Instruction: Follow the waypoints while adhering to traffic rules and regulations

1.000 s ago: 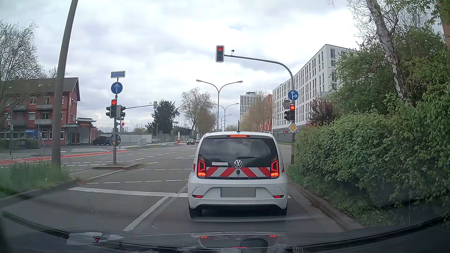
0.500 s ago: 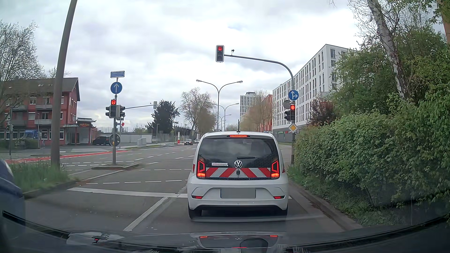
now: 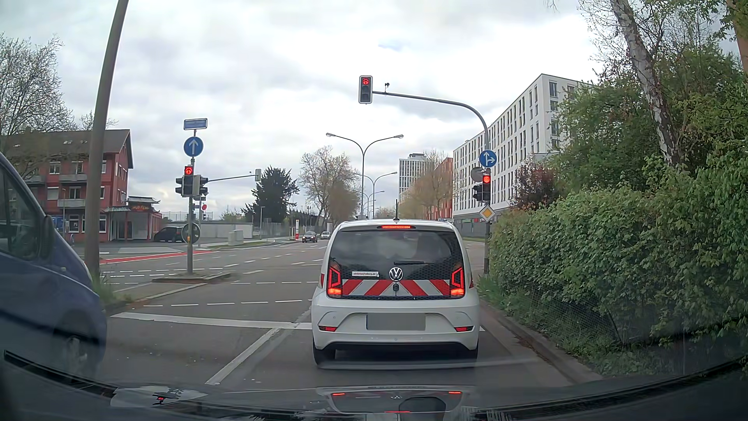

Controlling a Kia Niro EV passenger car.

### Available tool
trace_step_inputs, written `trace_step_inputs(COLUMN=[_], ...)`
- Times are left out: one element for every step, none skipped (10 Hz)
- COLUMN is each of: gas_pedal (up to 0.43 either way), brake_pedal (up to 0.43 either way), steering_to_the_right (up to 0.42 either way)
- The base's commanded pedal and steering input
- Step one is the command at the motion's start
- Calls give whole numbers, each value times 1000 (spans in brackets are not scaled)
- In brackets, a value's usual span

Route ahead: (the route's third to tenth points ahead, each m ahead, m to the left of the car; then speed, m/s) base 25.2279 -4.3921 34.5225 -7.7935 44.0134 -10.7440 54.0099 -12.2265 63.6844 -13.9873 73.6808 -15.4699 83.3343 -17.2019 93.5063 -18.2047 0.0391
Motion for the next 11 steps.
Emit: trace_step_inputs(gas_pedal=[0,0,0,0,0,0,0,0,0,0,0], brake_pedal=[152,159,165,165,165,171,171,177,177,177,177], steering_to_the_right=[3,3,3,3,3,3,3,3,3,3,3])
